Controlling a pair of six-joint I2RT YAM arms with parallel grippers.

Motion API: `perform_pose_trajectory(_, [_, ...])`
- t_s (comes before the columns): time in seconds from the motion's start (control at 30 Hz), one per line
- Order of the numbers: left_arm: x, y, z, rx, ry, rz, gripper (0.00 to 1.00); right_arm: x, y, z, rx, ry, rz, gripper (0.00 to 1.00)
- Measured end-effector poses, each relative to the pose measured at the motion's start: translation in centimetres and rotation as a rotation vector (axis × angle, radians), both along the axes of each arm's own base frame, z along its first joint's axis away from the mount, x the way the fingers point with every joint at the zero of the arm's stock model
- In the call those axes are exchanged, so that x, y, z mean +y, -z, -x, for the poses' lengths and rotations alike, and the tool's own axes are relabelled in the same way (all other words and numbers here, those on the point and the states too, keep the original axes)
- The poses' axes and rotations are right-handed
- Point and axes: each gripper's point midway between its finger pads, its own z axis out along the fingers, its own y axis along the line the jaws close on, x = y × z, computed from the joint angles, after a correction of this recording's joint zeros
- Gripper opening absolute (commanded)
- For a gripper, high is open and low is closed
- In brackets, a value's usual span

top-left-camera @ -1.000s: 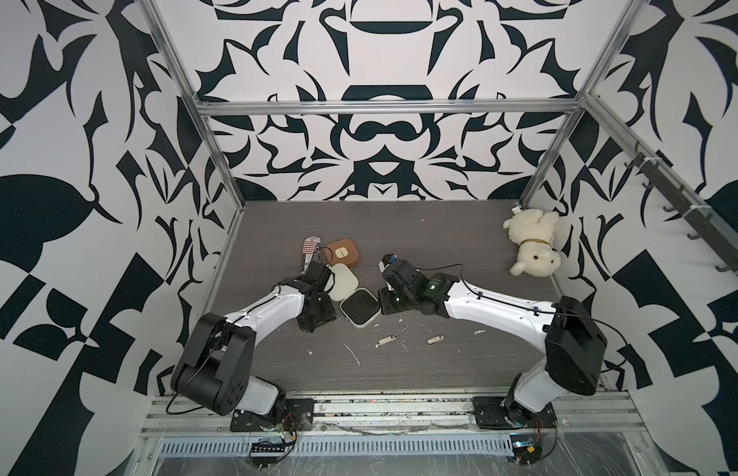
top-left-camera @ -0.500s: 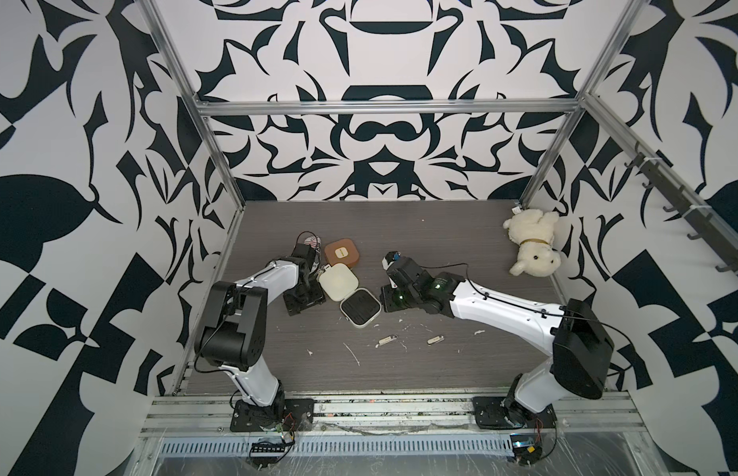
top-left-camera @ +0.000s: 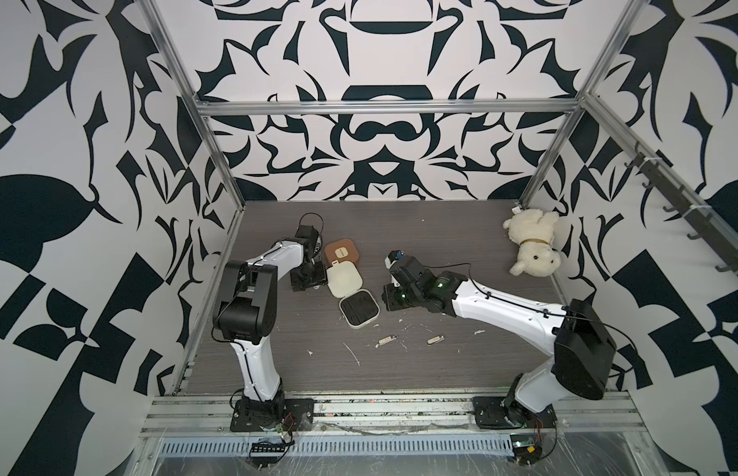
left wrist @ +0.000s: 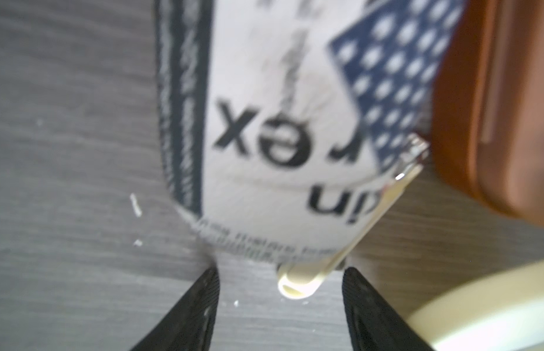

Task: Organize nail clipper sets
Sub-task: Move the nail clipper to the center of the board.

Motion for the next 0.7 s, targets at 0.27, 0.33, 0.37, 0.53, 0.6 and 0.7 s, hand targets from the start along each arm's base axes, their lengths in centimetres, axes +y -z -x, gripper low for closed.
perform_pose_trajectory(0.27, [-0.9, -0.1, -1.7, -0.015, 0.044, 0.025, 0.53, 0.0, 0.6, -0.1, 0.014, 0.001, 0.007, 0.22])
perform_pose_trajectory(0.33, [-1.0, -0.1, -1.6, -0.012, 0.052, 0.024, 0.50, 0.0, 0.6, -0.1, 0.014, 0.001, 0.007, 0.22])
perform_pose_trajectory(0.37, [-1.0, -0.1, -1.6, -0.013, 0.057, 0.024, 0.47, 0.0, 0.6, -0.1, 0.015, 0.001, 0.006, 0.22])
perform_pose_trajectory(0.53, [-2.3, 0.0, -1.5, -0.015, 0.101, 0.033, 0.33, -0.1, 0.6, -0.2, 0.016, 0.004, 0.006, 0.21])
perform_pose_trajectory(0.6, [-2.8, 0.0, -1.3, -0.014, 0.118, 0.035, 0.29, -0.1, 0.6, -0.2, 0.018, 0.003, 0.005, 0.21])
perform_pose_trajectory(0.7, [-3.2, 0.1, -1.1, -0.009, 0.121, 0.036, 0.26, -0.1, 0.6, -0.1, 0.020, 0.001, 0.002, 0.21])
